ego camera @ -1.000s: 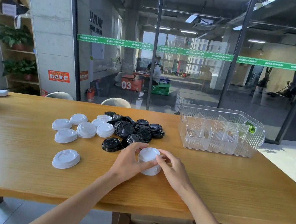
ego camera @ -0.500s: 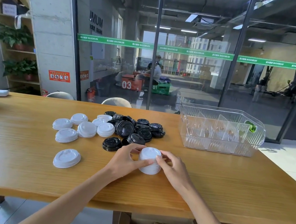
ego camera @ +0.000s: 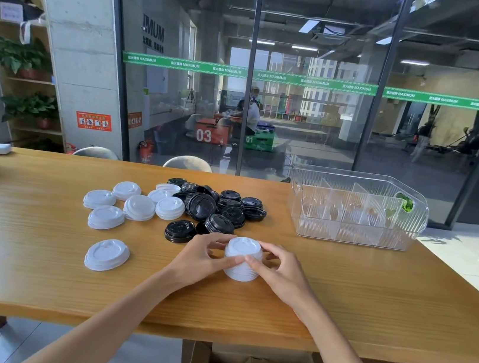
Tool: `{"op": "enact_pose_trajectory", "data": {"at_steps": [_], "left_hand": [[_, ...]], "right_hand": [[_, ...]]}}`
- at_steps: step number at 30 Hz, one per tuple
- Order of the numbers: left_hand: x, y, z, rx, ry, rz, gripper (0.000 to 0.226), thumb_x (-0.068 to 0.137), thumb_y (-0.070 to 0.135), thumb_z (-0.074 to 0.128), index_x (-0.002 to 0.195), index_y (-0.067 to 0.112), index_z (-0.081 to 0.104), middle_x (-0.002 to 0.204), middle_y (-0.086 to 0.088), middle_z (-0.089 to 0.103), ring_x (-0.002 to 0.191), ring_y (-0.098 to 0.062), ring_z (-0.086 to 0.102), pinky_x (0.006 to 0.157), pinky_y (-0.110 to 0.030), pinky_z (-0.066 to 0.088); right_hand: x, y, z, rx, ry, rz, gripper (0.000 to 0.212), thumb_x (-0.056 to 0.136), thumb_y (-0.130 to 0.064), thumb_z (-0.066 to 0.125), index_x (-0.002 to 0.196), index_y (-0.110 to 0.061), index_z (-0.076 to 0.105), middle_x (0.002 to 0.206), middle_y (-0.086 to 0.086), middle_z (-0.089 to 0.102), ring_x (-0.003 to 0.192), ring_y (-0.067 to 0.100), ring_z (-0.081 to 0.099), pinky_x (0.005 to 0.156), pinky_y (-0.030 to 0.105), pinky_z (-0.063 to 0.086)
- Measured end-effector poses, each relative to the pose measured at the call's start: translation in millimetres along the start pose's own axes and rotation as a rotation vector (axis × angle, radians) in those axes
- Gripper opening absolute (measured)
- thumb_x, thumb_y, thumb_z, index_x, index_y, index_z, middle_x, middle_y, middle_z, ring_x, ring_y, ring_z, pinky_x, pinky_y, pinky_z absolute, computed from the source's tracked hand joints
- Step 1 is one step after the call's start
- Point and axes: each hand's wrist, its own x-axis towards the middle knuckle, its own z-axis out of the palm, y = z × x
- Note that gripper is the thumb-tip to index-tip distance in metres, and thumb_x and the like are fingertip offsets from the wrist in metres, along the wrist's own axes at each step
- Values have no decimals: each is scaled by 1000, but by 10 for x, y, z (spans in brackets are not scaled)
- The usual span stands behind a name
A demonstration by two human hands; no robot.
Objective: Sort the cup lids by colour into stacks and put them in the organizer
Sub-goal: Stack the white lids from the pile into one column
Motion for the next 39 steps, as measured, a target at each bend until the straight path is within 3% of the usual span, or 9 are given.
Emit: {"op": "enact_pose_trajectory", "data": {"at_steps": [6,13,20,24,29,34,39], "left_hand": [[20,-36,6,-25,-17,-13,56,87,51,87,136,33,69,134,21,71,123,0,66,94,-15,50],[22,-62,16,-6,-21,-6,56,88,53,86,136,31,66,137,18,69,125,-3,64,101,-25,51],[16,-57,12,-31,-21,7,52,89,49,86,134,30,68,137,17,70,124,-2,65,97,-17,52],[-9,6,6,-107,-5,-52,40,100,56,68,131,31,72,129,18,74,119,2,67,92,-15,49],[-2,27,31,-99,14,-41,35,103,45,69,131,24,72,128,11,75,121,-5,68,107,-32,54],[9,9,27,-55,11,-25,34,102,47,70,128,26,71,129,12,74,123,-6,67,111,-42,53],[11,-17,30,-8,23,-17,43,100,55,69,131,26,71,131,13,73,123,-5,66,111,-43,53]], "right_hand": [[-6,-25,-12,-31,-3,-19,65,90,-57,79,145,-24,65,132,-14,64,123,7,60,105,42,55],[3,-21,-17,-57,-12,-52,65,92,-56,78,145,-21,64,137,-13,65,126,7,59,106,40,53],[-4,25,-32,11,-28,-52,69,90,-55,80,149,-23,63,143,-13,66,130,3,60,109,35,53],[-9,33,-34,60,-29,-18,66,89,-54,82,147,-29,65,139,-19,68,126,0,61,107,31,53],[-21,-12,-22,146,-5,37,52,95,-63,70,138,-33,71,121,-27,75,113,-10,66,97,22,52],[-3,-46,16,58,46,18,31,102,-44,70,127,-27,76,116,-20,76,105,-4,67,94,27,55],[42,-55,7,5,31,7,32,102,-36,70,129,-18,75,122,-12,74,113,5,66,101,36,55]]}}
